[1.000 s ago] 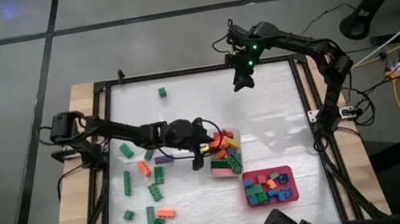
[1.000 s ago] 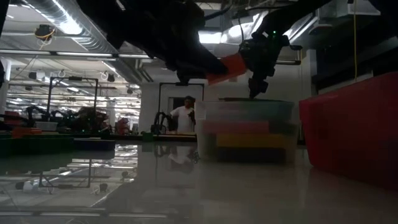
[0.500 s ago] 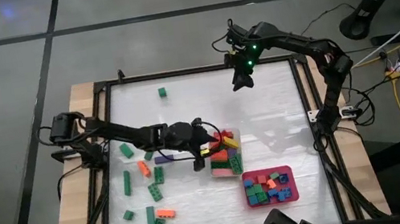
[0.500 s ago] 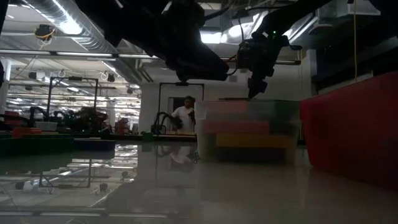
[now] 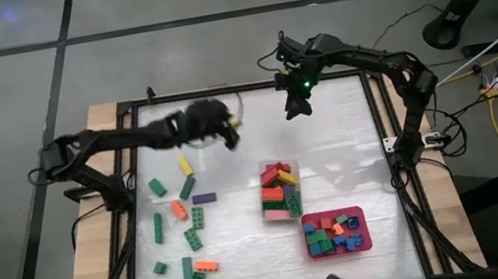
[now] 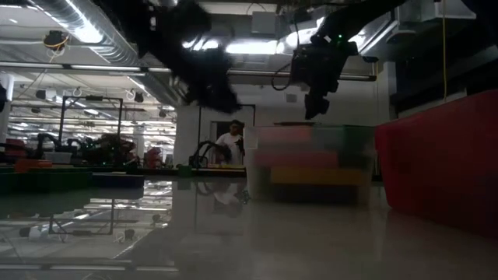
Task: Sort blocks by size
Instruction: Put the green square block into the red bin
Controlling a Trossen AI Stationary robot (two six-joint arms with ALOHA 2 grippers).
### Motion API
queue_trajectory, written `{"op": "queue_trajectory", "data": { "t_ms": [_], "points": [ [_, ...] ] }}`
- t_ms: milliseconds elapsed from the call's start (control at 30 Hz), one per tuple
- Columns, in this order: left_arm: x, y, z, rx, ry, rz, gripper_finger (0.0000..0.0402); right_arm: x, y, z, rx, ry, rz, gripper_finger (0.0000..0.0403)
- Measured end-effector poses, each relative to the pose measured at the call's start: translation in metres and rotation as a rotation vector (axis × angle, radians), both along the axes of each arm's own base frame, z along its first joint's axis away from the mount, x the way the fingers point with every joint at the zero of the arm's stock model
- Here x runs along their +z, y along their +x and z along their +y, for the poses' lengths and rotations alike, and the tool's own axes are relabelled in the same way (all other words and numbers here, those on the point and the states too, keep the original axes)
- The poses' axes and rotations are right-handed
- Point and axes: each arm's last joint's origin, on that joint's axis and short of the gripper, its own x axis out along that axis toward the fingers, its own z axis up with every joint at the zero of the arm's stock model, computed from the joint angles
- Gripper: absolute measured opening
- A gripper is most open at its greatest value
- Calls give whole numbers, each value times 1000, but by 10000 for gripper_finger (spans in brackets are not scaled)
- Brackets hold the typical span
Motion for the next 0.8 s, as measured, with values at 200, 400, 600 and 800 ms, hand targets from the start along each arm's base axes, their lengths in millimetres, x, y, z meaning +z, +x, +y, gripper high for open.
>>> {"op": "queue_trajectory", "data": {
  "t_ms": [200, 400, 600, 800],
  "points": [
    [-21, -42, 56, 418, -291, 82, 153, 2, 22, 19, 76, -70, -60, 214],
    [-52, -62, 80, 591, -396, 179, 153, 2, 40, 39, 122, -200, -50, 214],
    [-73, -56, 95, 588, -363, 185, 153, 1, 49, 55, 155, -258, -30, 214],
    [-78, -53, 100, 604, -341, 163, 153, 1, 53, 64, 180, -258, -33, 214]
  ]
}}
